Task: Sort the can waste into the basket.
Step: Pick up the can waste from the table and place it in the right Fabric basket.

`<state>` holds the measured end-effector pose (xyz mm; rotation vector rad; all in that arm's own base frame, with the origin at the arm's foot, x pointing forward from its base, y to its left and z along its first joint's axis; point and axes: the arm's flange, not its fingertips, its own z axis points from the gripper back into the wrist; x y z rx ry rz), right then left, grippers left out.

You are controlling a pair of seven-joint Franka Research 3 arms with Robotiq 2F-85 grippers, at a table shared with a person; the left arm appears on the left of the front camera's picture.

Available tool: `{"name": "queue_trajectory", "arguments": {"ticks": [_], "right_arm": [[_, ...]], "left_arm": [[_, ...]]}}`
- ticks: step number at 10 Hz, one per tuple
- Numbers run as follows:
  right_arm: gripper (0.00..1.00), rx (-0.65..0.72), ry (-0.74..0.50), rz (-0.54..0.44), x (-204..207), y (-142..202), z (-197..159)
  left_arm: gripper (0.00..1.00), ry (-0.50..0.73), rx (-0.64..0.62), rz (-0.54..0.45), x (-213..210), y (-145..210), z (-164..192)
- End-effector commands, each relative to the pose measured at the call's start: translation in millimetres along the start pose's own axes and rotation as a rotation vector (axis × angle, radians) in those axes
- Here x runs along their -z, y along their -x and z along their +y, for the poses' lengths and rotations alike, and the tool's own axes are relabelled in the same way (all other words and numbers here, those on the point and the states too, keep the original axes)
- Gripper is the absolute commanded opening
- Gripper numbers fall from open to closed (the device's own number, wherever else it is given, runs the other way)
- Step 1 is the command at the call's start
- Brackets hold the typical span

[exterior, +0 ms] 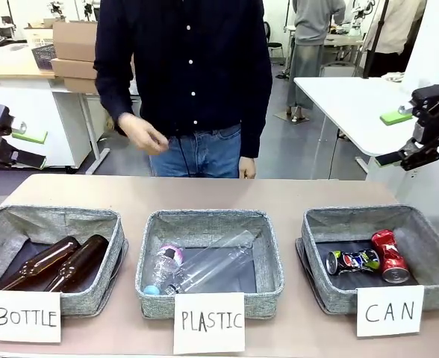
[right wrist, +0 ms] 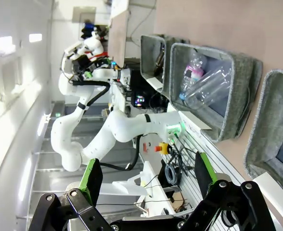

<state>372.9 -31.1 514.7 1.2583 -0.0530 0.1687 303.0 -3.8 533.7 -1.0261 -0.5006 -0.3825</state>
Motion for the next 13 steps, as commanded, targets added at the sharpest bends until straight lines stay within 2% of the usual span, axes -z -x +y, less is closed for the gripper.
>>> {"name": "queue_trajectory", "arguments": {"ticks": [1,13], "right_arm": [[1.0,-0.028,0.009,-0.008,1.1,1.3,-1.7],[1.0,-0.028,0.009,-0.008,1.1,1.3,-1.7]], "left_arm": [[1.0,0.017,-0.001,-0.006,-0.7,-1.4,-1.9],[1.0,0.017,-0.001,-0.006,-0.7,-1.4,-1.9]]}}
